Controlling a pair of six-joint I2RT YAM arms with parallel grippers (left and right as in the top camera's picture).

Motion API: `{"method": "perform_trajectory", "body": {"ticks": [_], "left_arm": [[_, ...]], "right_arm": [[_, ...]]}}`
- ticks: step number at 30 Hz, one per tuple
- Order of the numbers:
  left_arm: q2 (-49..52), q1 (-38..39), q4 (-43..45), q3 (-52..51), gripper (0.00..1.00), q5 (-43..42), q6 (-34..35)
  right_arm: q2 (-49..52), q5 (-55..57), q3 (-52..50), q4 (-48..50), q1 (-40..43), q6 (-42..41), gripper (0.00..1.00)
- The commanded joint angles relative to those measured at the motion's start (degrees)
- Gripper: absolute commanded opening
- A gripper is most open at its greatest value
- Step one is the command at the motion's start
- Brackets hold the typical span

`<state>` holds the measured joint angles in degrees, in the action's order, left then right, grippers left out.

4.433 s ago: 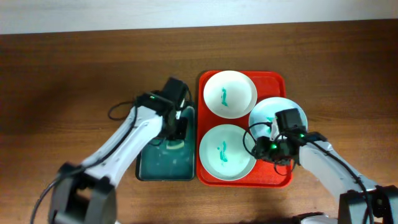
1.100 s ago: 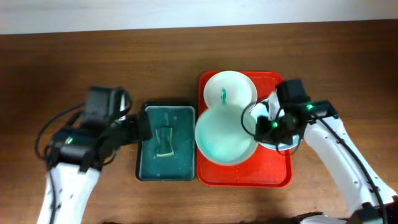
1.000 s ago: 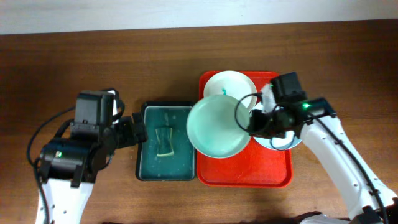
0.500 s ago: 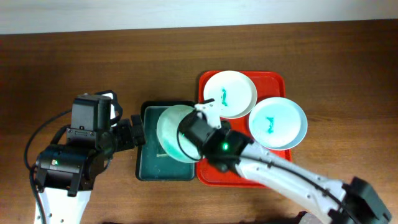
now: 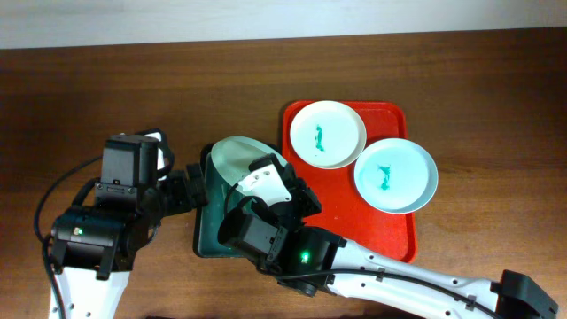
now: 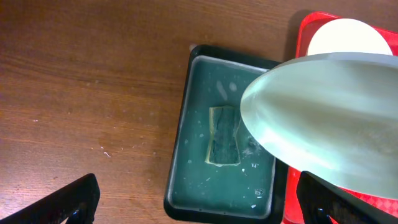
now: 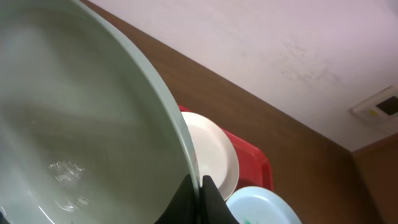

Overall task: Clean dirty plates on tray and stack at the side
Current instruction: 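Lift the pale green plate with the right gripper over the water tray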

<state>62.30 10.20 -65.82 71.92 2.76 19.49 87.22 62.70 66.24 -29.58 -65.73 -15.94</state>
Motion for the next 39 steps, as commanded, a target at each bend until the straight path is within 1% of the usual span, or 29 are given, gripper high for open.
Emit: {"method": "perform_trajectory", "body": {"ticks": [1,2,5,7,33,34,35,36,37,38,39], "left_arm": [[-0.2,-0.24,-0.02,0.24,0.99,-0.22,-0.26],[-0.2,-0.24,-0.02,0.24,0.99,-0.22,-0.26],[-0.2,-0.24,-0.02,0.24,0.99,-0.22,-0.26],[-0.2,-0.24,-0.02,0.24,0.99,-0.22,-0.26],[-0.2,-0.24,-0.07,0.22,0.99,-0.22,-0.26],[-0.2,-0.24,-0.04,0.22,0.99,-0.24,-0.26],[-0.2,-0.24,-0.07,0.24,0.99,-0.22,-0.26],[-0.2,-0.24,-0.04,0.24,0.99,-0.24,-0.26],[-0.2,-0.24,-0.07,0.22,1.0,-0.22,-0.26],[-0.2,-0.24,-0.04,0.22,0.99,-0.22,-0.26],[-0.2,-0.26,-0.04,0.24,0.99,-0.22,-0.26]], "right_arm": [[-1.42,2.99,1.6,1.33,-0.31,0.98,0.04],[-1.42,3.34,1.6,1.55,-0.31,1.09,0.04],[-1.42,3.65,1.6,4.87,-0.26,9.49,0.04],[-1.42,3.8,1.6,6.84,-0.26,12.2,0.04],[-1.42,3.78,1.6,7.13,-0.24,12.46,0.04],[-1.4,3.78,1.6,7.08,-0.24,11.54,0.04],[-1.36,3.76,1.55,5.79,0.15,7.41,0.04],[-1.36,3.28,1.51,0.92,1.44,-3.61,0.04],[-1.33,-1.01,1.49,-3.69,3.3,-14.6,0.04],[-1.33,-16.33,1.49,-6.51,7.23,-21.16,0.04],[-1.38,-27.43,1.51,-6.95,10.8,-19.91,0.04]]}}
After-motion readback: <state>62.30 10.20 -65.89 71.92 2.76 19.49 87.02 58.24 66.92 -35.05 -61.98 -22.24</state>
